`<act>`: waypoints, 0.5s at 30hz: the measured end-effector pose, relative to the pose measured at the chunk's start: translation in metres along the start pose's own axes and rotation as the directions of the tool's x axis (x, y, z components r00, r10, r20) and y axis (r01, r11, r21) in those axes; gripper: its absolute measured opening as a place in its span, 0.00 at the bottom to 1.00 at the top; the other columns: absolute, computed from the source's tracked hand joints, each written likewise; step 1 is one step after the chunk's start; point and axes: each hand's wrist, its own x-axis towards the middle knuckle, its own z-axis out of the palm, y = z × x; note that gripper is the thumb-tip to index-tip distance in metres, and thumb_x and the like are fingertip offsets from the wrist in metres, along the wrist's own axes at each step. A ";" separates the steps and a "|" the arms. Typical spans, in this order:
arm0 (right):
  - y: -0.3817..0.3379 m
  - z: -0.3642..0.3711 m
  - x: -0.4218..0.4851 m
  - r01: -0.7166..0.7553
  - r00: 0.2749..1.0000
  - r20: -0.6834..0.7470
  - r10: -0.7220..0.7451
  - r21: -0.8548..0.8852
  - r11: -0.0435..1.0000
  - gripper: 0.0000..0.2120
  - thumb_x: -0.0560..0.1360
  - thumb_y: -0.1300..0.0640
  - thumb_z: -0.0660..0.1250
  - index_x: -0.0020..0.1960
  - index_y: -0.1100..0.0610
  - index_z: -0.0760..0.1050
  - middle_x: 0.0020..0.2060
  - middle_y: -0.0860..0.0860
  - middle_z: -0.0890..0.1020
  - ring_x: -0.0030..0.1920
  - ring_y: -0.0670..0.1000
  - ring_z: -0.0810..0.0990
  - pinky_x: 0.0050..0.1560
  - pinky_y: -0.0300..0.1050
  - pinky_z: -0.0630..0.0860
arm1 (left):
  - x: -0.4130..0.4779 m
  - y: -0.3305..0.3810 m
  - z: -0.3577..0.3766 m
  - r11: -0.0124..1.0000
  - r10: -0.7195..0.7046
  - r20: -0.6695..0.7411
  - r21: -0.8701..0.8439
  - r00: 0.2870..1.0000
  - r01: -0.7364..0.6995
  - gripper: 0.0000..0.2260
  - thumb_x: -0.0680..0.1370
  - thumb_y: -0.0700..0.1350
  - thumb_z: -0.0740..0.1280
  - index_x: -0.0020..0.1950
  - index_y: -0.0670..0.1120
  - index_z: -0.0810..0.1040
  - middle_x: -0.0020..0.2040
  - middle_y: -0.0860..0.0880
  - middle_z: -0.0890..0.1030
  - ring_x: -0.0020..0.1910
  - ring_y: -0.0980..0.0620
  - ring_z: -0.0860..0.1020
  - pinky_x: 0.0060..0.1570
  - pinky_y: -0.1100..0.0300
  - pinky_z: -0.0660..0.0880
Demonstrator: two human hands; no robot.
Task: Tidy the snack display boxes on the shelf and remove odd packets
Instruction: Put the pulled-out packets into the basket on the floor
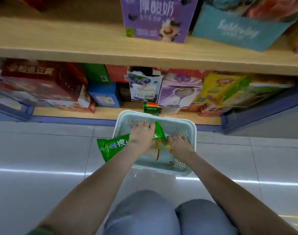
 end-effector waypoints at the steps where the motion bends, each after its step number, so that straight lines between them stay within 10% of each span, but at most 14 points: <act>1: -0.001 0.004 0.005 -0.010 1.000 0.013 0.011 -0.084 0.996 0.22 0.79 0.57 0.61 0.71 0.58 0.61 0.68 0.55 0.68 0.70 0.56 0.64 0.70 0.55 0.58 | 0.007 0.003 0.008 1.000 0.024 0.018 0.004 1.000 -0.024 0.29 0.79 0.50 0.66 0.75 0.42 0.58 0.68 0.39 0.70 0.67 0.41 0.68 0.61 0.49 0.70; 6: 0.010 -0.004 0.003 -0.130 0.987 -0.128 0.096 -0.293 0.947 0.28 0.75 0.51 0.67 0.71 0.59 0.64 0.66 0.54 0.69 0.70 0.56 0.63 0.74 0.63 0.41 | 0.029 0.019 0.042 0.994 0.111 0.000 -0.022 0.994 -0.111 0.24 0.79 0.42 0.64 0.73 0.41 0.61 0.68 0.40 0.69 0.68 0.42 0.66 0.61 0.51 0.70; 11: 0.031 -0.002 -0.017 -0.124 0.920 -0.385 0.078 -0.097 0.988 0.36 0.56 0.54 0.81 0.62 0.59 0.77 0.54 0.55 0.80 0.56 0.58 0.79 0.64 0.63 0.70 | 0.033 0.028 0.060 0.977 0.210 0.003 -0.031 0.978 -0.210 0.31 0.79 0.53 0.65 0.76 0.43 0.56 0.70 0.42 0.68 0.69 0.44 0.65 0.67 0.50 0.63; 15: 0.022 -0.030 -0.045 -0.063 0.950 -0.294 0.104 0.148 0.987 0.32 0.72 0.57 0.71 0.73 0.62 0.65 0.67 0.59 0.72 0.68 0.61 0.70 0.71 0.59 0.60 | 0.008 0.035 0.031 0.965 0.205 0.054 -0.177 0.977 -0.192 0.34 0.78 0.58 0.64 0.77 0.44 0.55 0.74 0.43 0.64 0.73 0.43 0.62 0.74 0.45 0.53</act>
